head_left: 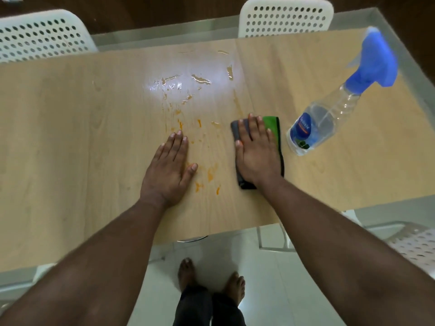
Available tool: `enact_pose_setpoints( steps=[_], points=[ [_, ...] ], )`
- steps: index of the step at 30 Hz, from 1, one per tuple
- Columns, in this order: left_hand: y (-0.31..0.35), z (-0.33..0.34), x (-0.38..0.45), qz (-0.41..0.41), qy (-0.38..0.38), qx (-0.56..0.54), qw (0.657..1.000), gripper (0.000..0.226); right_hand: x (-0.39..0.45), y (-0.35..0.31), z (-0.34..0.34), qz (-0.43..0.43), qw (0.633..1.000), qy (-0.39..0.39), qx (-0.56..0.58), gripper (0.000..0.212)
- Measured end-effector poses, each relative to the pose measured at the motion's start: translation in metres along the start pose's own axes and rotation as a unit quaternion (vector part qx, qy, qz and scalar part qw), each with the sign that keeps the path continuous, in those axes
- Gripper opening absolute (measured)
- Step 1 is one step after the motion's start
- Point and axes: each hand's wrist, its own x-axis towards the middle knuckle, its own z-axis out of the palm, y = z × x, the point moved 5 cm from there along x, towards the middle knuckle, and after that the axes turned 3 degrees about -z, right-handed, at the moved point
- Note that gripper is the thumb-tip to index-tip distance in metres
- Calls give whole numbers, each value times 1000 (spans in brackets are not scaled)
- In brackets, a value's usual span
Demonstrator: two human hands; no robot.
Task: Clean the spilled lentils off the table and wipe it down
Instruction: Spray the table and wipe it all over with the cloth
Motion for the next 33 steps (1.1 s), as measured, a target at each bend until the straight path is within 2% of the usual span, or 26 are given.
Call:
enact_pose_setpoints(
  steps=[3,6,10,13,17,21,25,33],
  points=[
    [0,0,-1,-1,4,-1,1000,77,9,-20,3,-56,998,-6,9,62],
    [1,-2,-1,-3,-7,-1,1000,78,-26,-17,2,-107,994,-23,24,62],
    [5,-4,5,-36,-8,-26,999,79,-62,1,-1,-80,996,-28,18,65],
    [8,-9,32,-73,12,-38,997,78,-28,9,-2,-44,999,-4,7,66],
    [9,-15,83,-49,30,-36,998,75,61,-6,-3,-5,1000,7,12,65],
    [2,-23,125,-55,17,-35,998,73,58,-25,-2,-85,996,-11,8,64],
    [-15,-33,163,-74,3,-33,997,72,25,-3,-6,-125,992,-30,16,62],
    [-37,-45,235,-91,21,-1,996,67,156,-9,-5,-32,999,20,4,62]
  ],
)
